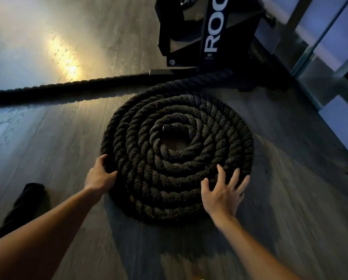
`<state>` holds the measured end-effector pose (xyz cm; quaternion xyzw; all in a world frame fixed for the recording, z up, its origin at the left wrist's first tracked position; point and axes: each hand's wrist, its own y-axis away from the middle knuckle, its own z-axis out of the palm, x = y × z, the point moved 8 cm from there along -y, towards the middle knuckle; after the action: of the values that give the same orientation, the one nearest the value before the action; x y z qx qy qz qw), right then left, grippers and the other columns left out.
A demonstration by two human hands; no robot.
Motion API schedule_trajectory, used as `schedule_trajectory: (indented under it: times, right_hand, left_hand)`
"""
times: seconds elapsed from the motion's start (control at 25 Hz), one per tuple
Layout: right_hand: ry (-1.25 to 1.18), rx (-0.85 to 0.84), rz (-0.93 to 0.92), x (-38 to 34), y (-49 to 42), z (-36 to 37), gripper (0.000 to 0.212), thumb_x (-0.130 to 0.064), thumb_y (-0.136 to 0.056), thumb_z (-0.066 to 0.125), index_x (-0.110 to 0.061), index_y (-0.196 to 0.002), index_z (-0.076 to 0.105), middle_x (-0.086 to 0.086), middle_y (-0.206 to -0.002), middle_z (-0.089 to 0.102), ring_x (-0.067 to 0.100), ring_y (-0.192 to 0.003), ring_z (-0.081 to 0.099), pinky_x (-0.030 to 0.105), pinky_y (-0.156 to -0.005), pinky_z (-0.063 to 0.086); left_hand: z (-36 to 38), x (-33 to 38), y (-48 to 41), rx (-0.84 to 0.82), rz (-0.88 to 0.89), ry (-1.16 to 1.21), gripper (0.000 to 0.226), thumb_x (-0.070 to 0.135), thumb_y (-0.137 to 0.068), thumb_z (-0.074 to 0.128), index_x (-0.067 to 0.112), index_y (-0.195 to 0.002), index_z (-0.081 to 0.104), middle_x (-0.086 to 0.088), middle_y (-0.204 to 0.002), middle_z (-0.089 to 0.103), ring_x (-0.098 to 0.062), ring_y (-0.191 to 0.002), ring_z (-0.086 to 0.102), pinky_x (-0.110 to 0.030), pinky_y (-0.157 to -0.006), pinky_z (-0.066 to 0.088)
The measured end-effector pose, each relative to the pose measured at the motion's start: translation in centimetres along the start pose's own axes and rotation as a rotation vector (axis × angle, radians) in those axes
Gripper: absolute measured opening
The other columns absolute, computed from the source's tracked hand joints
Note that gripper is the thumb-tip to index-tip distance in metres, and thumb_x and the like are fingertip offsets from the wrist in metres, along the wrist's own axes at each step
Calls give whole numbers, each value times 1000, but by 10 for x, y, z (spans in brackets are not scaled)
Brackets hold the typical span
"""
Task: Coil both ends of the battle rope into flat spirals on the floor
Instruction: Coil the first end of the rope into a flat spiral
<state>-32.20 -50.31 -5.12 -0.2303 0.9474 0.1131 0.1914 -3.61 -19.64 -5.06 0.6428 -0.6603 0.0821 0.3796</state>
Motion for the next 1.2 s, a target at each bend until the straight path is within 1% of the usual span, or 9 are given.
schedule_trajectory:
  times: [0.24,0.4,0.48,0.56,0.64,0.8,0.92,1.08,1.2]
  right_hand:
    - [17,-47,-73,27,-57,-20,67,-58,-84,44,-38,-147,35,13,-166,8,35,-151,-10,63,-112,25]
    - [76,-135,-144,76,-118,-69,61,-55,-90,51,-46,-148,34,-1,-168,6,23,-153,-11,59,-117,22]
    - [153,-86,-99,98,-130,-92,60,-56,-92,50,-44,-149,35,-3,-168,7,24,-153,-7,60,-118,20]
    - [160,37,27,111,-112,-93,62,-58,-93,45,-40,-151,32,4,-167,5,32,-152,-5,64,-117,15]
    - [135,103,33,104,-64,-67,70,-67,-90,34,-38,-153,28,10,-167,6,35,-152,-4,68,-116,11]
    - [187,12,-172,81,-13,-30,75,-76,-89,23,-39,-154,25,-2,-167,14,30,-152,1,73,-109,14]
    - [211,3,-200,86,-36,-41,75,-79,-88,21,-42,-153,22,-5,-166,15,30,-151,0,74,-109,15]
    - [247,-107,-256,114,-85,-59,70,-81,-86,21,-51,-149,14,-14,-165,8,23,-151,-5,71,-112,15]
    - [243,-242,-201,135,-125,-80,62,-73,-90,28,-56,-147,12,-20,-165,1,20,-152,-11,68,-116,8]
  left_hand:
    - [34,7,32,4,-31,467,99,9,-74,85,48,-148,31,-2,-140,57,-26,-116,61,-52,-96,55]
    - [102,28,86,-194,-127,553,108,13,-62,93,53,-137,26,6,-126,53,-28,-100,64,-41,-52,58]
    - [132,31,104,-302,-183,507,115,25,-54,98,50,-134,20,6,-118,50,-25,-97,63,-37,-49,57]
    - [132,30,106,-297,-188,438,109,44,-51,97,38,-130,22,2,-115,56,-24,-95,65,-42,-60,61]
    - [112,33,92,-187,-145,356,94,52,-58,92,26,-123,30,-6,-118,61,-26,-99,65,-48,-82,60]
    - [79,61,66,-64,75,223,95,27,-73,88,27,-149,31,-9,-137,53,-27,-118,57,-47,-105,49]
    - [90,67,66,-138,40,287,101,13,-74,87,36,-153,29,-8,-138,55,-30,-114,62,-49,-96,55]
    - [125,75,82,-263,-59,445,109,10,-71,89,48,-149,23,-4,-124,58,-29,-91,71,-38,-67,62]
    - [151,91,101,-313,-46,373,108,19,-67,90,46,-143,18,-8,-111,64,-32,-84,73,-43,-67,64]
